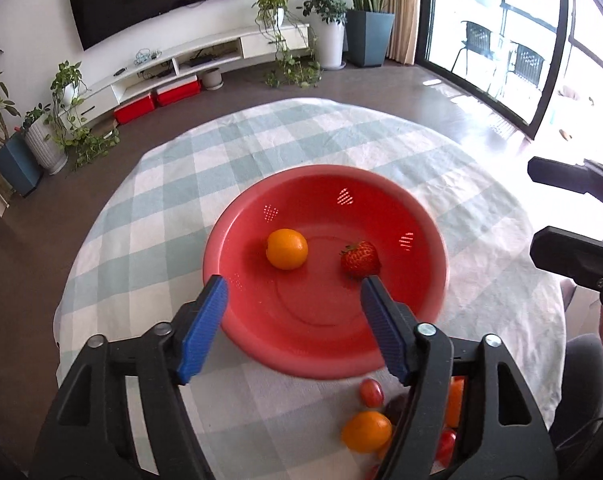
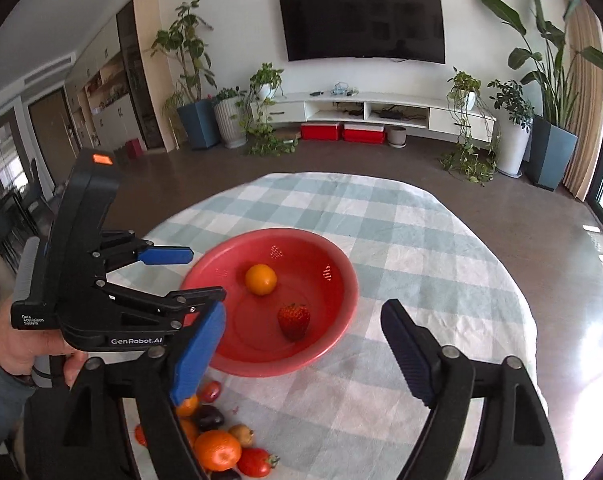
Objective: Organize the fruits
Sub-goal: 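Open both tools to release the fruit and withdraw from the bowl, then grasp a strawberry with the left tool, then grasp a mandarin with the right tool while the left tool holds the strawberry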
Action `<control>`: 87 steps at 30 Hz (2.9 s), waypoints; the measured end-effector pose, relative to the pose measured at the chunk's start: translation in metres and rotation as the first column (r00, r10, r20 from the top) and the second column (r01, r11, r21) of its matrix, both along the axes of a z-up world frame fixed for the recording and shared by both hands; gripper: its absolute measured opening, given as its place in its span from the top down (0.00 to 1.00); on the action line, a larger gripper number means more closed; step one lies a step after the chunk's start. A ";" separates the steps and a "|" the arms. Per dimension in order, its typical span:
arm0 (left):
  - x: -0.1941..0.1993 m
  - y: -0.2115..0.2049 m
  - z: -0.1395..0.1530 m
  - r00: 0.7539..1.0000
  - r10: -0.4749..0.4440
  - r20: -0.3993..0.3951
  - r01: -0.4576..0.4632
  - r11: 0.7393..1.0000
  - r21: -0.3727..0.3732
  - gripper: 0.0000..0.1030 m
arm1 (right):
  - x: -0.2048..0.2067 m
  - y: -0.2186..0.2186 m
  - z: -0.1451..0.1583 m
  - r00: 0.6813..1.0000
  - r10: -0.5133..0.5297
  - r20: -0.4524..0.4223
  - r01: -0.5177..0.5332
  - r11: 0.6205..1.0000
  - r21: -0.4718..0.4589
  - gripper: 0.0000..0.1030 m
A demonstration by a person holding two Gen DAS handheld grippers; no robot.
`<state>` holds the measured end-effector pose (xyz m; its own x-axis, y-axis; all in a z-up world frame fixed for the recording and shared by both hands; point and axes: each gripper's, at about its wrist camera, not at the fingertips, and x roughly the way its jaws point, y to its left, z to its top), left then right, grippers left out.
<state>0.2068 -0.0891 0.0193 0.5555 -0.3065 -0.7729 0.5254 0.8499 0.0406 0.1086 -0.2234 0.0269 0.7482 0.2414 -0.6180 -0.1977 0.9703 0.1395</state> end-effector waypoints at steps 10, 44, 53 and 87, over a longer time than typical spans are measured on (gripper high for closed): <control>-0.115 0.052 -0.020 0.990 -0.009 -0.140 -0.017 0.983 -0.183 0.04 | -0.095 0.024 -0.024 1.000 0.002 -0.014 0.001 0.984 0.180 0.07; -0.135 0.032 -0.100 0.975 -0.042 -0.216 0.039 0.999 -0.018 0.54 | -0.110 0.035 -0.068 0.990 -0.073 -0.118 0.079 0.996 0.046 0.33; -0.132 0.035 -0.099 0.971 -0.056 -0.234 0.045 0.998 -0.052 0.72 | -0.106 0.038 -0.067 0.991 -0.056 -0.122 0.062 0.997 0.048 0.34; -0.130 0.077 -0.083 0.976 -0.012 -0.218 -0.025 0.987 -0.162 0.72 | -0.052 0.077 -0.090 0.975 0.022 -0.221 -0.050 0.991 -0.122 0.54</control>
<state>0.0772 -0.0117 -0.0636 0.3819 -0.4348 -0.8155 0.5007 0.8390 -0.2129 0.0567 -0.1468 -0.0626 0.5833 0.1754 -0.7931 -0.2110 0.9756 0.0606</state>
